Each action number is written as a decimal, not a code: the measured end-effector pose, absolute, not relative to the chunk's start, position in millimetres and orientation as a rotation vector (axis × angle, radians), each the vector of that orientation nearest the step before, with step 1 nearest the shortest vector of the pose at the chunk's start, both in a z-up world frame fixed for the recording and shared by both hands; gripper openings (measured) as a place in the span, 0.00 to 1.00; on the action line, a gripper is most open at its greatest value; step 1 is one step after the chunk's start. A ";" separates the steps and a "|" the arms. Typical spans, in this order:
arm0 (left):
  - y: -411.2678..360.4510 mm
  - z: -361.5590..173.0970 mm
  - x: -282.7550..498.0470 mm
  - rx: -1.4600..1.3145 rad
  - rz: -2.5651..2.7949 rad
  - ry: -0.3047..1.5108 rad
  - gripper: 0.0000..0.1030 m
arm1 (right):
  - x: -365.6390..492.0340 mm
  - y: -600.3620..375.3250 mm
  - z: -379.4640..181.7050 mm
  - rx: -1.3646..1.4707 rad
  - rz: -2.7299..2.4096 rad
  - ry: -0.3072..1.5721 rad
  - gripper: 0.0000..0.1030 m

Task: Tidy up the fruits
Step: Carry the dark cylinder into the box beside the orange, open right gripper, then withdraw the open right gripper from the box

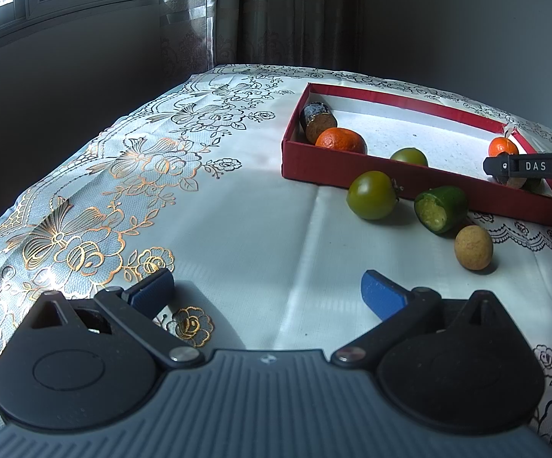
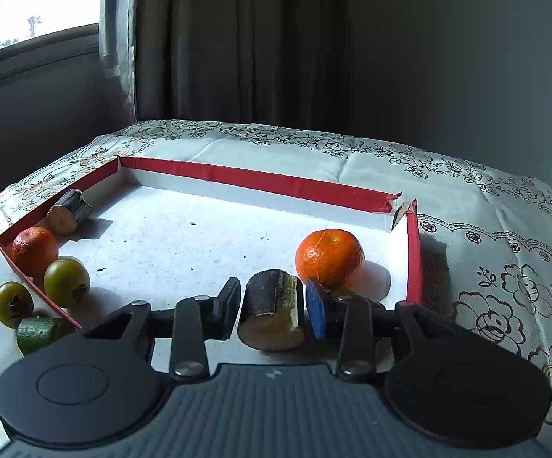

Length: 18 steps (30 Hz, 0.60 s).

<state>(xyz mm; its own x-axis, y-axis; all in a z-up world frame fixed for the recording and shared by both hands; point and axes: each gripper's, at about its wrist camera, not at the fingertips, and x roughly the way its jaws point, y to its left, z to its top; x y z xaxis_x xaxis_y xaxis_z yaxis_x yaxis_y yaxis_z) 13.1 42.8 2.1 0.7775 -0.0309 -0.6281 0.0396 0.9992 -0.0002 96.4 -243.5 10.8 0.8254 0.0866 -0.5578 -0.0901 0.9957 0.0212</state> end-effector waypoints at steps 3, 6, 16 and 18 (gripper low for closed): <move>42.7 2.1 13.1 0.013 -0.038 0.679 1.00 | 92.3 -244.2 14.5 0.009 0.107 0.590 0.48; 42.6 2.1 13.1 0.013 -0.038 0.679 1.00 | 82.6 -243.3 21.9 0.010 0.106 0.576 0.53; 42.6 2.0 13.0 0.013 -0.038 0.679 1.00 | -3.6 -263.0 37.9 0.006 0.143 0.525 0.80; 42.6 2.0 13.0 0.013 -0.038 0.679 1.00 | -16.4 -267.8 29.8 -0.005 0.134 0.550 0.80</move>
<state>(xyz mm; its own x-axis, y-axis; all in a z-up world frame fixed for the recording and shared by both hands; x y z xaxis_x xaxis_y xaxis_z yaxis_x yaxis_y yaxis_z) 13.0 42.6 2.0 0.7776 -0.0306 -0.6281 0.0393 0.9992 0.0000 -16.4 -267.8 29.8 0.8442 0.1255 -0.5211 -0.1284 0.9912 0.0307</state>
